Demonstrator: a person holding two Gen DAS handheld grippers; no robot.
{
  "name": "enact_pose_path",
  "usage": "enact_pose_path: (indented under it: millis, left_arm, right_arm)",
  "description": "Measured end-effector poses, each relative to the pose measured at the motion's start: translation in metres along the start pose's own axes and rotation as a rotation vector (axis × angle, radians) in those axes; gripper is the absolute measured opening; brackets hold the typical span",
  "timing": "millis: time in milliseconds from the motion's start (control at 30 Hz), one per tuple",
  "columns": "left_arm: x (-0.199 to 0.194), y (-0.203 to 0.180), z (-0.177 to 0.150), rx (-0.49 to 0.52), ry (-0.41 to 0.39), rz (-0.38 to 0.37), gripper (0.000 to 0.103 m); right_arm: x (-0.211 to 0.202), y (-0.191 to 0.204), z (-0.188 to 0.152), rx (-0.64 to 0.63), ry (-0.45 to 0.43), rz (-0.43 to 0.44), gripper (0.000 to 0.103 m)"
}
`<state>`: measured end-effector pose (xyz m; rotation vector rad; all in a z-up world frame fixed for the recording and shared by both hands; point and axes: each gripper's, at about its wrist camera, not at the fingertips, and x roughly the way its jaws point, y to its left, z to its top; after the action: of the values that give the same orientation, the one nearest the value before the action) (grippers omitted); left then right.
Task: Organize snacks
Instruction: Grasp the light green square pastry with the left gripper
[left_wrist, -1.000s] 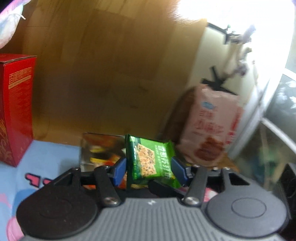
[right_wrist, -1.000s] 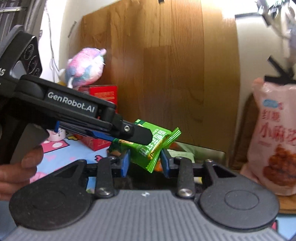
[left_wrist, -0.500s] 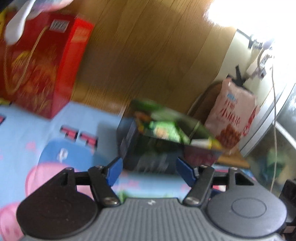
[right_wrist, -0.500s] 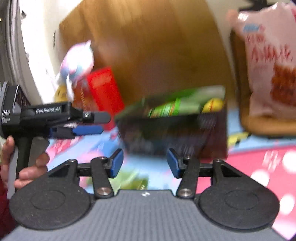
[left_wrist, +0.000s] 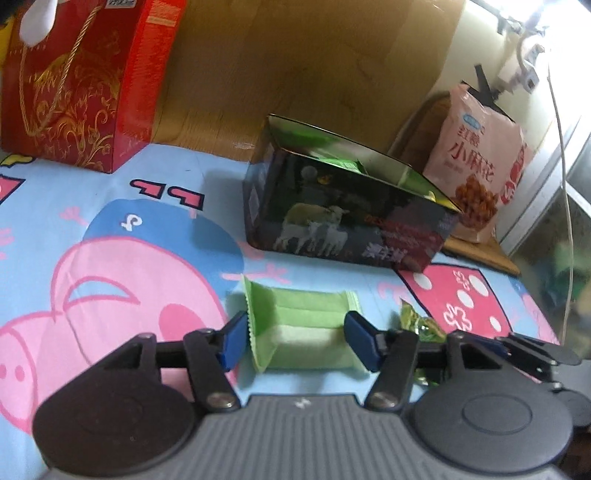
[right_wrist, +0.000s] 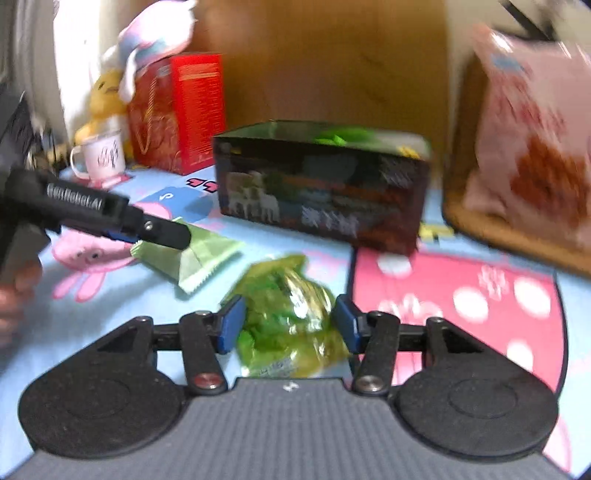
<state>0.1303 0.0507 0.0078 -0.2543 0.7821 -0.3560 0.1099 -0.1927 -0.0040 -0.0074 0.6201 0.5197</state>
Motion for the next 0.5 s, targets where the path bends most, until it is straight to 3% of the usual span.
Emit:
enact_pose_path:
  millis: [200,333,500]
  left_arm:
    - [-0.009,-0.019,-0.018,0.063,0.012,-0.042,0.051]
    - [-0.016,-0.026,-0.027,0.088,0.012,-0.047,0.052]
    - [-0.022,-0.010,-0.021,-0.028,0.027,-0.081,0.052]
  right_arm:
    - [-0.019,0.008,-0.018,0.000,-0.018,-0.048,0.056]
    - [-0.025,0.011,-0.018,0.034,-0.080,-0.021,0.056]
    - [-0.018,0.024,0.015,0.023,-0.114,0.084,0.056]
